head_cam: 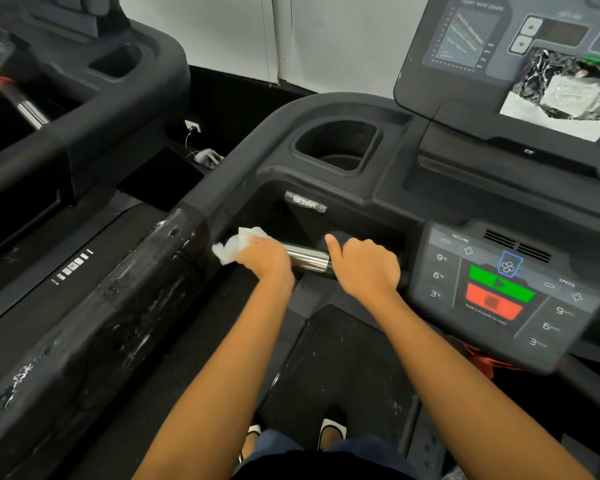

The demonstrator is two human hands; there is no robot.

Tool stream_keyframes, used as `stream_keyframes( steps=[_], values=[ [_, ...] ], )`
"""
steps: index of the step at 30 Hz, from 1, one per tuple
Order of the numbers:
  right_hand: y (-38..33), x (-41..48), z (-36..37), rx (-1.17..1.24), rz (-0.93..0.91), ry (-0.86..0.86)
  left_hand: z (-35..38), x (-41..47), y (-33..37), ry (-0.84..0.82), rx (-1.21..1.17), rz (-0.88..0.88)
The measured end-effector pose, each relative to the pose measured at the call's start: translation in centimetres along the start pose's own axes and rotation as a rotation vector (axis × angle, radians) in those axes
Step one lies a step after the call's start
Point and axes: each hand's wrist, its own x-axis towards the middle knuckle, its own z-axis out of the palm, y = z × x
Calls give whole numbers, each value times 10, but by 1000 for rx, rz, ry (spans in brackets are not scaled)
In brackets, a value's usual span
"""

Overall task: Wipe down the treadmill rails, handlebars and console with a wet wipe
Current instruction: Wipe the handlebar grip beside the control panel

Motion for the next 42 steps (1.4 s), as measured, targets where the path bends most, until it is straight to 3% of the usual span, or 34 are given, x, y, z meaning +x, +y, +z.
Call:
stream_keyframes(
  steps=[2,4,7,12,13,14,15,17,21,23,26,30,33,35,40,42],
  values=[
    [-1,1,0,13,3,-12,6,-36,-17,-45,34,31],
    [-1,4,0,30,13,-41,15,-73,-35,-152,-27,-80],
    [1,4,2,36,4,-39,10,-70,-38,-211,-32,-74],
    [4,0,0,31,-39,-14,-8,6,10,-58,92,60],
    [4,1,0,33,-43,-13,-9,13,10,54,92,-12],
    [4,1,-1,33,-48,-13,-11,23,6,33,413,77],
    [4,0,-1,34,-54,-12,-5,23,1,86,574,112],
    [4,0,-2,52,-61,-16,9,-4,-7,150,265,122],
    [10,12,-7,271,48,-157,21,-92,-49,-169,3,-49],
    [17,23,-12,528,124,-218,14,-102,-55,-305,123,-40],
    [25,34,-27,819,131,-155,-9,-97,-39,-406,379,83],
    [29,38,-48,841,51,-113,-27,-93,-13,-483,668,247],
    [37,31,-55,757,-30,-125,-31,-89,-4,-273,1109,505],
    [44,27,-57,729,-50,-116,-38,-83,-2,-177,1267,599],
    [55,22,-61,721,-106,-111,-52,-62,-14,-7,1271,668],
    [54,21,-60,714,-124,-106,-47,-62,-21,32,1231,830]
  ],
)
